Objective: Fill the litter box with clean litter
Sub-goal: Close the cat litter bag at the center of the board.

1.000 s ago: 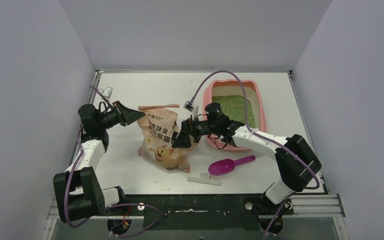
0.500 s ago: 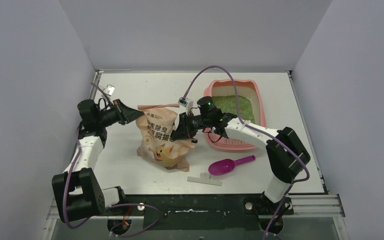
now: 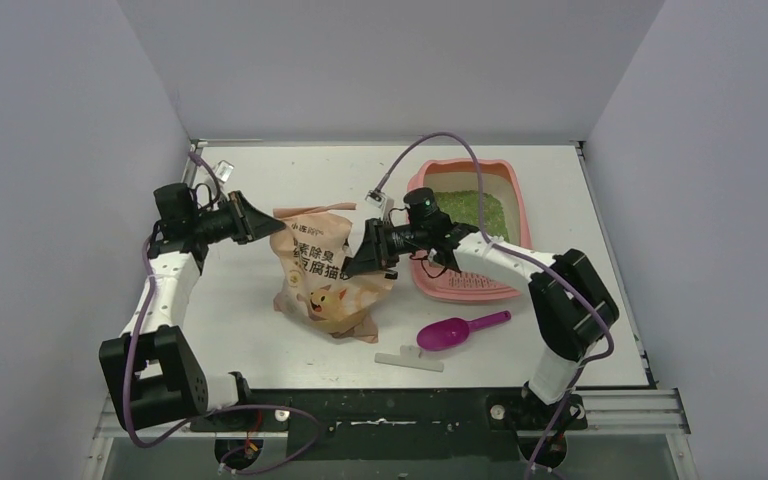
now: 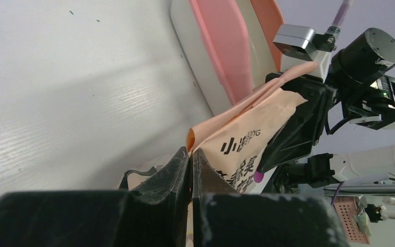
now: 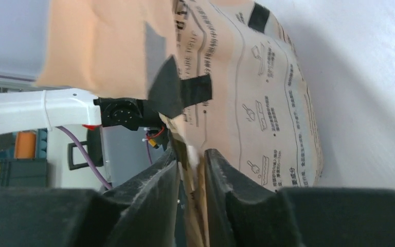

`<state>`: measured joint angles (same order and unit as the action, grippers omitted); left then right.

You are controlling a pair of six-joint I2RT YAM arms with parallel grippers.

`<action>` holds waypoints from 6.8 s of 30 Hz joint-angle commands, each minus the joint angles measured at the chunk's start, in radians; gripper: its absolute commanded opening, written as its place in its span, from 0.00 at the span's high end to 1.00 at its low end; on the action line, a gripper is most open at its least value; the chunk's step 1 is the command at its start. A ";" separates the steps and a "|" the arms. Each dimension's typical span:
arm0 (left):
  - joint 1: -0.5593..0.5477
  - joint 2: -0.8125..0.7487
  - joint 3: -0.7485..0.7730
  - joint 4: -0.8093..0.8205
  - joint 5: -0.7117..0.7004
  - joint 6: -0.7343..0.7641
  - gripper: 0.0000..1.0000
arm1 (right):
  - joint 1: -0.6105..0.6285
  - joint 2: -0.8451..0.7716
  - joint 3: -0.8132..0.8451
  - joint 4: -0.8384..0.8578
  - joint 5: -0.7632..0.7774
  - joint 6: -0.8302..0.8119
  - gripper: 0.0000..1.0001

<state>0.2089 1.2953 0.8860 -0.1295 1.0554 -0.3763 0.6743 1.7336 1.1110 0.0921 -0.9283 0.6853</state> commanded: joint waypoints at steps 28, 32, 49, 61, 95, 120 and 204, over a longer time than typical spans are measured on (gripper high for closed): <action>0.001 -0.022 0.059 0.030 -0.030 0.060 0.45 | -0.077 0.116 0.068 0.531 -0.129 0.520 1.00; -0.003 0.032 -0.046 0.341 0.062 -0.127 0.34 | -0.091 0.151 0.029 0.819 -0.162 0.771 1.00; -0.093 0.397 -0.201 1.493 0.165 -0.666 0.63 | -0.101 0.099 0.128 0.198 -0.161 0.348 0.96; -0.079 0.392 -0.136 1.529 0.355 -0.870 1.00 | -0.175 0.072 0.205 -0.194 -0.139 0.083 0.94; -0.046 0.311 -0.141 1.529 0.347 -0.962 1.00 | -0.143 -0.176 0.051 -0.073 -0.053 -0.068 0.06; -0.043 0.108 -0.129 0.918 0.275 -0.573 1.00 | 0.005 -0.044 0.156 -0.029 -0.013 -0.158 0.36; -0.705 -0.034 0.127 -0.184 -0.818 0.497 0.45 | -0.223 -0.057 0.103 -0.405 0.059 -0.272 0.51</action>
<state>-0.5140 1.2446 0.9295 -0.2600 0.2478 0.0666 0.4500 1.7477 1.1652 -0.1822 -0.9962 0.5320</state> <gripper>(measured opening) 0.539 0.404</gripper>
